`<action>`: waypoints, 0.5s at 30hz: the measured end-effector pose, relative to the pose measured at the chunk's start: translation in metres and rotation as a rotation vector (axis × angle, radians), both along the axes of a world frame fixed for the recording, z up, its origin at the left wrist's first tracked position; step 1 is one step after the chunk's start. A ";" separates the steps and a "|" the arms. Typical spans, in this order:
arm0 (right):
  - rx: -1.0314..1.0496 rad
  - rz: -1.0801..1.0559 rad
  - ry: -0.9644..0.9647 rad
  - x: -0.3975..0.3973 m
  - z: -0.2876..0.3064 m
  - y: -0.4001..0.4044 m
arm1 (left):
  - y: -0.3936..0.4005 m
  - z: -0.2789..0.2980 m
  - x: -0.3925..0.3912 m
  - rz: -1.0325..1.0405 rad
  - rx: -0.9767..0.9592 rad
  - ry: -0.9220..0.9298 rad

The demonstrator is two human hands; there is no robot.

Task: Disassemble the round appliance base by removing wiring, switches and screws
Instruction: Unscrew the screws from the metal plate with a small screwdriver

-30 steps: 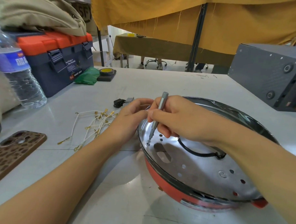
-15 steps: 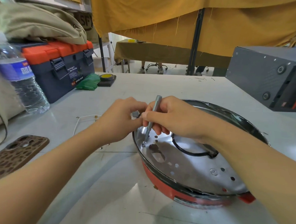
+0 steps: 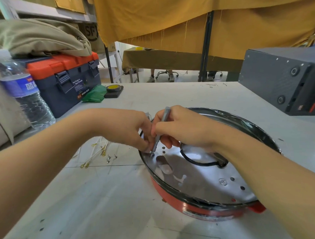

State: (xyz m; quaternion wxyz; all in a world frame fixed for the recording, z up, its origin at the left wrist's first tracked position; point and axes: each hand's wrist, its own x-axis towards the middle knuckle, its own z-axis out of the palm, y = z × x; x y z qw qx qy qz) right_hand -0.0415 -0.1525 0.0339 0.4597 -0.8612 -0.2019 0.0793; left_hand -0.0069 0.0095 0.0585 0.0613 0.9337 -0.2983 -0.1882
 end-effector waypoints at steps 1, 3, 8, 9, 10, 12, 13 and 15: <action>0.009 -0.001 0.006 0.000 0.000 -0.001 | -0.002 0.001 0.000 0.008 0.018 0.000; 0.024 0.001 0.021 0.001 0.000 -0.002 | -0.004 0.000 -0.001 0.018 0.030 0.009; 0.047 0.012 0.067 0.003 0.000 -0.004 | -0.011 -0.004 -0.004 0.033 0.009 0.037; 0.052 0.015 0.073 0.003 0.000 -0.005 | -0.012 -0.004 -0.004 0.033 0.010 0.029; 0.054 0.018 0.078 0.003 0.000 -0.005 | -0.012 -0.004 -0.004 0.031 0.010 0.022; 0.049 0.019 0.079 0.003 0.000 -0.005 | -0.013 -0.005 -0.004 0.027 0.006 0.021; 0.050 0.014 0.076 0.003 0.000 -0.005 | -0.013 -0.005 -0.004 0.024 0.003 0.024; 0.064 -0.011 0.058 0.004 0.000 -0.005 | -0.012 -0.006 -0.003 0.016 -0.008 0.029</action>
